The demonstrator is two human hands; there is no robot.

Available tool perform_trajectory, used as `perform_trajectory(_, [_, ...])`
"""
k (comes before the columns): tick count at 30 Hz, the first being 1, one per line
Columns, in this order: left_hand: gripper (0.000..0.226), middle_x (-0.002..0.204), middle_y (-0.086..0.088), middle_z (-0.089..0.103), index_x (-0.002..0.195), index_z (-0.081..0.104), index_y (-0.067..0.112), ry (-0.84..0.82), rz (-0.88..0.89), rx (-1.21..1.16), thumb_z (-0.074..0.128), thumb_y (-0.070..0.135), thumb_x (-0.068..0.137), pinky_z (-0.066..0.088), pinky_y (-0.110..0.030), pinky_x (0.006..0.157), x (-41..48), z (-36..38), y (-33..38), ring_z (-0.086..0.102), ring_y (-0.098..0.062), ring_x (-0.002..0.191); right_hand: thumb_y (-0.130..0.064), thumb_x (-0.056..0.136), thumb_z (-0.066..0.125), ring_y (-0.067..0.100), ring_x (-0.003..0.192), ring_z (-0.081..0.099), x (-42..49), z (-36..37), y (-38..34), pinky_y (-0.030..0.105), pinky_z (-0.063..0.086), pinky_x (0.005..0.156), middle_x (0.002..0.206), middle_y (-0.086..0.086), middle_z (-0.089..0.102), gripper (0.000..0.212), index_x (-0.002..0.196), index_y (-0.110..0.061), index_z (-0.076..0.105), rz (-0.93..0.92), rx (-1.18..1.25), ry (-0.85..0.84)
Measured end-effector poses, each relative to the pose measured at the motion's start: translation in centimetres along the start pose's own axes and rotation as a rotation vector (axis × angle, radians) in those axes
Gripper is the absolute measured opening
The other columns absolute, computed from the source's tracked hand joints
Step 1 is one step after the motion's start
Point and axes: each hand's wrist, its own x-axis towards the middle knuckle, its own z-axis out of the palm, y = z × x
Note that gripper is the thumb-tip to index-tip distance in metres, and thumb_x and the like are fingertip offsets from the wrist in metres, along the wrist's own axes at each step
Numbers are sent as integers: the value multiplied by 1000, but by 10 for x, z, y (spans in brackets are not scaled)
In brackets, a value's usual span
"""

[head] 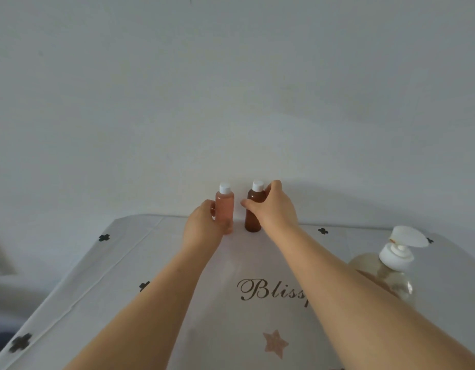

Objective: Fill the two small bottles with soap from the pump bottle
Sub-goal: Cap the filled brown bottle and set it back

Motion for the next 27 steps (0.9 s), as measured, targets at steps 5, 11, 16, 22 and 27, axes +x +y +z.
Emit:
perform_trajectory(5, [16,104,0,66,96,58,23,27,39,-39,54,38,94,47,-30,66,12,6,-7,66,-17,85,-16,88,73,26,94,60,-1,5,8,31,41,71,106,3,59,46,123,-11,44,7,-52,-97])
perform_trajectory(11, [39,111,0,63,112,53,15,-9,-3,-68,72,15,78,45,-32,72,16,8,-6,64,-22,95,-14,88,73,30,107,61,1,12,13,31,41,75,124,10,59,49,128,-11,45,-18,-61,-88])
perform_trajectory(16, [37,112,-2,62,108,49,17,-33,-20,-60,73,16,79,42,-30,68,17,8,-6,62,-21,94,-16,90,74,32,112,61,-1,15,10,34,45,79,126,12,58,50,128,-9,44,-10,-51,-90])
perform_trajectory(22, [50,129,-4,55,131,46,14,7,-29,-39,67,27,87,47,-33,79,0,4,-4,59,-20,103,-14,92,71,30,116,59,-18,4,11,32,43,80,137,10,49,57,140,-11,40,-12,-38,-99])
perform_trajectory(27, [23,116,0,63,114,55,20,111,56,-119,59,20,92,48,-33,79,-32,-7,13,62,-17,97,-17,98,63,22,112,59,-56,-21,13,30,44,87,135,6,51,45,139,-15,46,-88,-21,-84])
